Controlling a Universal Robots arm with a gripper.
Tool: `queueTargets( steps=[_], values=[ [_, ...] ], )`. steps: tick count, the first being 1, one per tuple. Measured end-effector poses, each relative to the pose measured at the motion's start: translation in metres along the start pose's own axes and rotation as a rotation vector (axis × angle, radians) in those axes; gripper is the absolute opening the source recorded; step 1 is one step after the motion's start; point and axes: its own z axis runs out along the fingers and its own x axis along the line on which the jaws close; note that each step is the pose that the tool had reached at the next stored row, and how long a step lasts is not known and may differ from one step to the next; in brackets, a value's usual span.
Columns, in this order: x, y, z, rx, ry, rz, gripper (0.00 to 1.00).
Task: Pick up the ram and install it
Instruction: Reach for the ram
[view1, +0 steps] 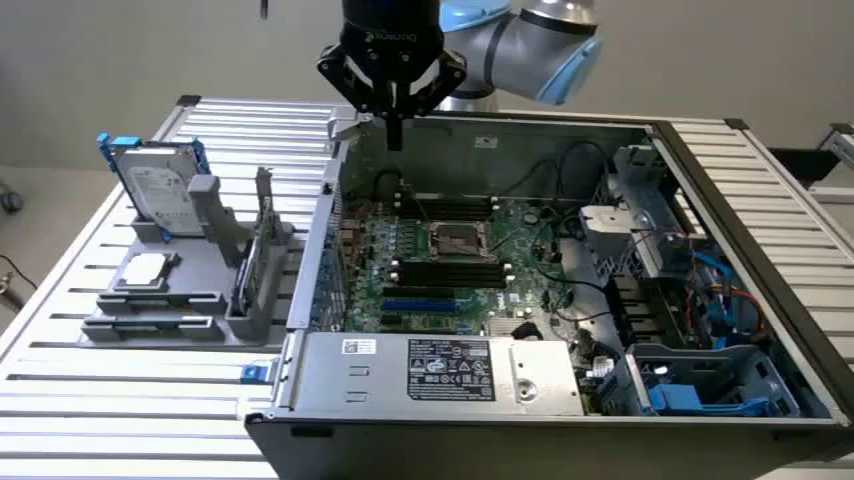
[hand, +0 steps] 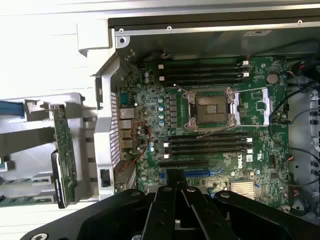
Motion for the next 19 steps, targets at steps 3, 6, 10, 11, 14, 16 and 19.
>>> queueTargets(
  steps=[3,6,10,11,14,16,19],
  values=[
    [0.0,0.0,0.0,0.0,0.0,0.0,0.11],
    [0.0,0.0,0.0,0.0,0.0,0.0,0.11],
    [0.0,0.0,0.0,0.0,0.0,0.0,0.11],
    [0.0,0.0,0.0,0.0,0.0,0.0,0.11],
    [0.001,-0.0001,-0.0001,0.0001,0.0,0.0,0.11],
    [0.008,-0.0006,-0.0003,0.0003,0.0001,0.0,0.11],
    [0.021,-0.0015,-0.0005,0.0,0.0,0.0,0.11]
  ],
)
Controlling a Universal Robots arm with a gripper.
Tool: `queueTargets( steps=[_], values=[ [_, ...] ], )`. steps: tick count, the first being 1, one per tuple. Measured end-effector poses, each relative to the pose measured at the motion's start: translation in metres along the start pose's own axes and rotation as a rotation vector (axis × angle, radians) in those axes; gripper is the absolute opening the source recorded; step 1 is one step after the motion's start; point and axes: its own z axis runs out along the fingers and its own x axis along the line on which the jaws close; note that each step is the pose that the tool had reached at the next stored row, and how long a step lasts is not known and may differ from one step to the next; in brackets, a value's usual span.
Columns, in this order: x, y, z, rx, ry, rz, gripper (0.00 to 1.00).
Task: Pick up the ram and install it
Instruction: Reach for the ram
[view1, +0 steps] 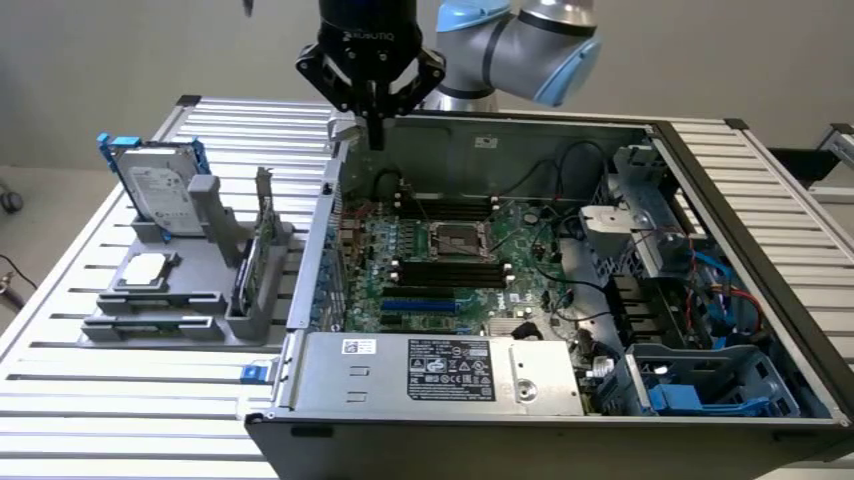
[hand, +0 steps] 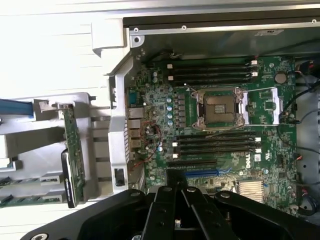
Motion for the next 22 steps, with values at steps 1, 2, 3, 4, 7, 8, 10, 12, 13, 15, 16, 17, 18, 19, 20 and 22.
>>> queueTargets(
  steps=[1,2,3,4,7,8,10,12,13,15,16,17,18,19,20,22],
  values=[
    [0.005,-0.0003,-0.0001,-0.0001,0.0,0.0,0.11],
    [0.009,-0.0007,-0.0002,-0.0002,0.0,0.0,0.11],
    [0.014,-0.001,-0.0003,-0.0004,0.0,0.0,0.11],
    [0.018,-0.0013,-0.0004,-0.0004,0.0,0.0,0.11],
    [0.032,-0.0022,-0.0006,-0.0004,0.0001,0.0,0.11],
    [0.037,-0.0026,-0.0006,-0.0004,0.0,0.0,0.11],
    [0.046,-0.0032,-0.0005,-0.0005,0.0,0.0,0.11],
    [0.054,-0.0039,-0.0002,-0.0004,0.0,0.0,0.11],
    [0.059,-0.0043,0.0001,-0.0004,0.0,0.0,0.11],
    [0.068,-0.0054,0.0013,-0.0004,0.0,0.0,0.11],
    [0.073,-0.0061,0.002,-0.0002,0.0001,0.0,0.11],
    [0.077,-0.0068,0.0028,-0.0002,0.0001,0.0,0.11],
    [0.082,-0.0075,0.0035,-0.0001,0.0001,0.0,0.11],
    [0.086,-0.0082,0.0043,-0.0002,0.0,0.0,0.11],
    [0.091,-0.0089,0.0049,0.0,0.0,0.0,0.11],
    [0.1,-0.0103,0.0062,0.0006,0.0,0.0,0.11]
  ],
)
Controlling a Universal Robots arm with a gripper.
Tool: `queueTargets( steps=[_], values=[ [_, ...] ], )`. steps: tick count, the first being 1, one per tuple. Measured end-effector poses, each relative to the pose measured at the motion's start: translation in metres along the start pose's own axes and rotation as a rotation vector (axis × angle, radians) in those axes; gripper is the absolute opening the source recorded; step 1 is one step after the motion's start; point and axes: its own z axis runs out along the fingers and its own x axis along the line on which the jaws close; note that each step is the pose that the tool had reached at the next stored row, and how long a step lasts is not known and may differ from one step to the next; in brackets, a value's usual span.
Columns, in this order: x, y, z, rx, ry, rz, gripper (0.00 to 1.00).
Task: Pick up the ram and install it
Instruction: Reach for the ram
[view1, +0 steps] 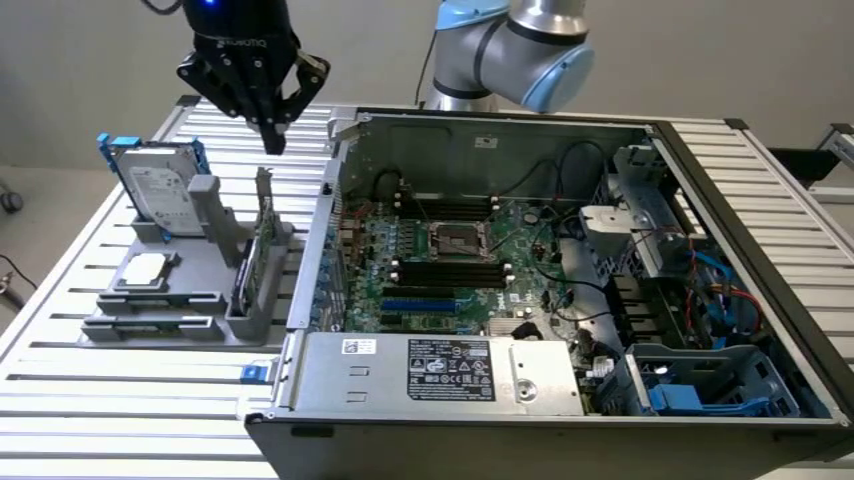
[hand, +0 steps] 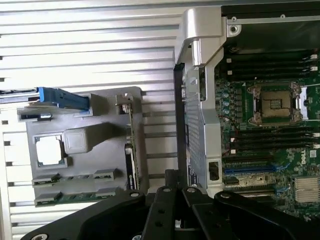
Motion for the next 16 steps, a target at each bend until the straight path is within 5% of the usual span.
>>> queueTargets(
  steps=[16],
  values=[
    [0.073,-0.0117,0.0136,0.0094,0.0028,0.0,0.11]
  ],
)
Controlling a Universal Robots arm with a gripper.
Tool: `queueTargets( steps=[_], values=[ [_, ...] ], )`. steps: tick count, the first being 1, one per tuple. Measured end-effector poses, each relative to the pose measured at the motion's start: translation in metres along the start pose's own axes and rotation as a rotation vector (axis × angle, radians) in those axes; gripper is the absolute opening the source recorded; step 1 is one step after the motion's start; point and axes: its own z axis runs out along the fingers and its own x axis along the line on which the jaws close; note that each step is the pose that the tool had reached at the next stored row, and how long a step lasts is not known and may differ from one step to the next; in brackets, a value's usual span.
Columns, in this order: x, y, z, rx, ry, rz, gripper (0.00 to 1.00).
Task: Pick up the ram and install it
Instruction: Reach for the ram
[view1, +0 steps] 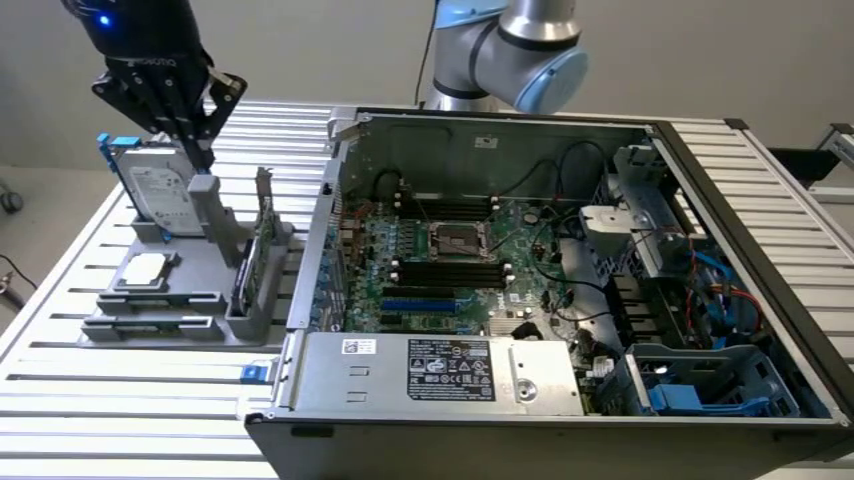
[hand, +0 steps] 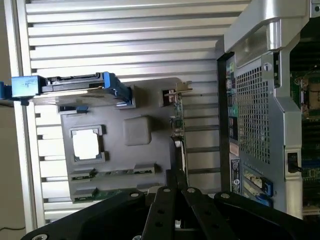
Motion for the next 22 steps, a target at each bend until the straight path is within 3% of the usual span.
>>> queueTargets(
  steps=[9,13,16,22],
  values=[
    [0.04,-0.0071,0.0083,0.004,0.002,0.0,0.11],
    [0.052,-0.0119,0.012,0.0047,0.0056,0.0,0.11],
    [0.055,-0.0166,0.014,0.0057,0.0125,0.0,0.11],
    [0.055,-0.0296,0.0153,0.0135,0.0334,0.001,0.11]
  ],
)
